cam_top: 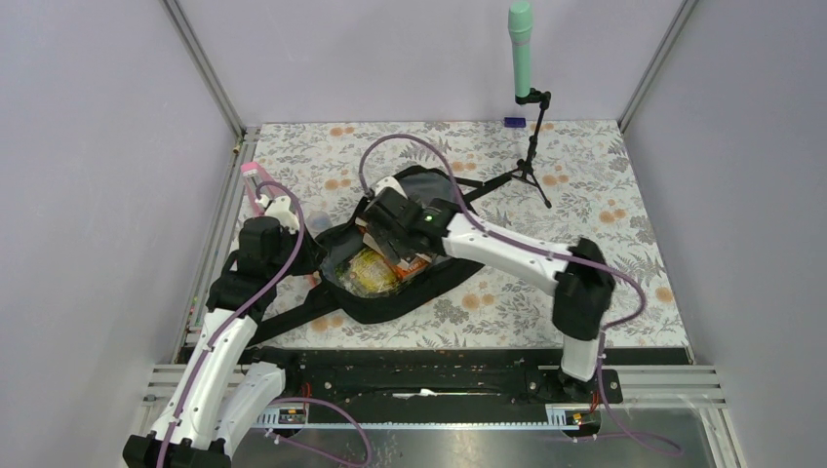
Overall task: Pack the student bag
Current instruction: Place the book in the student bag, then adjust the student bag at the center of the board.
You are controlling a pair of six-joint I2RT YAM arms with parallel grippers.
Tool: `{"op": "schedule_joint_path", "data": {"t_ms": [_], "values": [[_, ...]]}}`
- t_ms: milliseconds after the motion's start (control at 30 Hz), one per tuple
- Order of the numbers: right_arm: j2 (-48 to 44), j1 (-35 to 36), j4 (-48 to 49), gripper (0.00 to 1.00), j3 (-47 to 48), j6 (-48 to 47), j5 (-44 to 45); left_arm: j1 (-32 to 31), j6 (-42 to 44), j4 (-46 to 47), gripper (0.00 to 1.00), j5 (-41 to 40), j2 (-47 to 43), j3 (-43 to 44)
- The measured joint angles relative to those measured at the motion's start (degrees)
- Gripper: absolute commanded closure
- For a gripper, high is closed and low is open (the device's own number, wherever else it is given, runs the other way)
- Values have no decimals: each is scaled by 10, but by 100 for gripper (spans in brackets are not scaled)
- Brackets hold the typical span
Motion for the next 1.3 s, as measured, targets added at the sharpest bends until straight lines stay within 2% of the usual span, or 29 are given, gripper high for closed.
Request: {"op": "schedule_joint_path", "data": {"t_ms": [67, 267, 467, 700, 833, 967, 1167, 1267, 1300], "values": [[-45, 0, 0, 9, -29, 3, -16, 0, 0, 0, 100, 0, 0, 0], [-178, -12, 5, 4, -129, 26, -31, 0, 0, 0, 100, -2, 0, 0], [-270, -104, 49, 1, -269, 51, -80, 0, 0, 0, 100, -2, 0, -1], [-332, -237, 128, 0, -384, 82, -191, 0, 0, 1, 100, -6, 7, -9], [-338, -295, 192, 2, -392, 103, -263, 0, 0, 2, 100, -5, 19, -9], [-315, -325, 257, 7, -392, 122, -309, 0, 0, 2, 100, -3, 26, -9], [-227, -332, 318, 25, -374, 144, -376, 0, 1, 2, 100, -3, 25, -9], [-187, -332, 321, 51, -343, 144, -394, 0, 1, 2, 100, -3, 25, -9], [-177, -332, 322, 65, -333, 142, -397, 0, 1, 2, 100, -3, 25, -9]]}}
